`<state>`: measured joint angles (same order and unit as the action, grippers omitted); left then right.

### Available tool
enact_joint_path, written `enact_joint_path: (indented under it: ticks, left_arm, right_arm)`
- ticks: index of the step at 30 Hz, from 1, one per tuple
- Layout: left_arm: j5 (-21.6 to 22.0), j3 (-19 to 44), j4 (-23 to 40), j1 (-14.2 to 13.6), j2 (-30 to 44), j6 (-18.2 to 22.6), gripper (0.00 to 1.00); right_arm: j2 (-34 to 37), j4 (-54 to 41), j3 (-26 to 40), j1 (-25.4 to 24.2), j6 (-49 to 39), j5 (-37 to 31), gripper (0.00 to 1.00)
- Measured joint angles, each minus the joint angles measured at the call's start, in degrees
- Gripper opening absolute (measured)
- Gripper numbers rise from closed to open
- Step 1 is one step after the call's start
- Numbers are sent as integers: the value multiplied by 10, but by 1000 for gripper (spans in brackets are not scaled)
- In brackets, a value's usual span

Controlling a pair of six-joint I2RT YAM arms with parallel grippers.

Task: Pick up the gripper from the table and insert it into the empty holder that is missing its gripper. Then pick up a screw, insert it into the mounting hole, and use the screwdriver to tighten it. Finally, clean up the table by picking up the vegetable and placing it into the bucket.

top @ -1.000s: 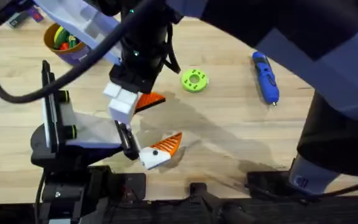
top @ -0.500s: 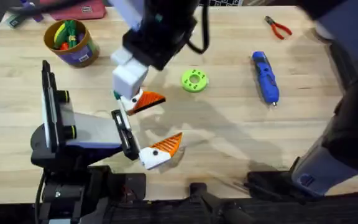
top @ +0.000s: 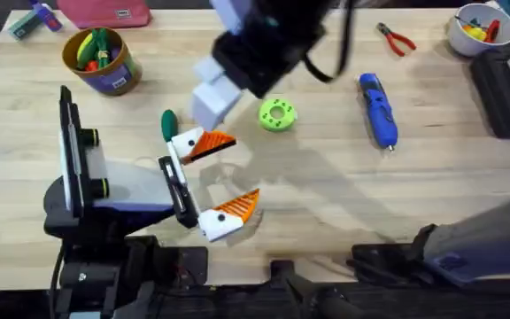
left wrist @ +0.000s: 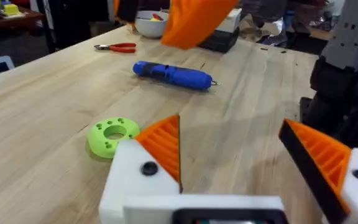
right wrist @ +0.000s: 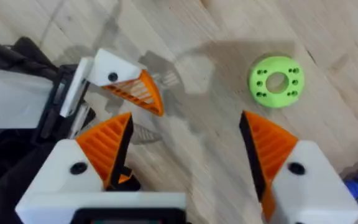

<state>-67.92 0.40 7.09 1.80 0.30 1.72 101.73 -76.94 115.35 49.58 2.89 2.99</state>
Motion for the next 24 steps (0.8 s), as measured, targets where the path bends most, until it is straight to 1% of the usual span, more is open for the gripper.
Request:
enact_joint_path:
  ticks: [3, 5, 9, 13, 16, 18, 21, 24]
  left_arm:
    - [0, 0, 0, 0, 0, 0, 986]
    - [0, 0, 0, 0, 0, 0, 986]
    - [0, 0, 0, 0, 0, 0, 985]
    - [0, 0, 0, 0, 0, 0, 985]
    - [0, 0, 0, 0, 0, 0, 985]
    - [0, 0, 0, 0, 0, 0, 985]
    - [0, 0, 0, 0, 0, 0, 985]
    - [0, 0, 0, 0, 0, 0, 985]
  right_arm:
    - [-72, 42, -88, -15, 27, -4, 994]
    - [-122, 61, -148, -40, 56, -13, 994]
    - [-211, 74, -261, -115, 121, -54, 994]
    - [-280, 101, -352, -202, 154, -83, 994]
    - [-307, 128, -398, -268, 165, -96, 994]
    - [-313, 146, -423, -317, 168, -100, 994]
    - [-305, 158, -451, -386, 172, -107, 993]
    - [-291, 165, -461, -433, 173, -109, 994]
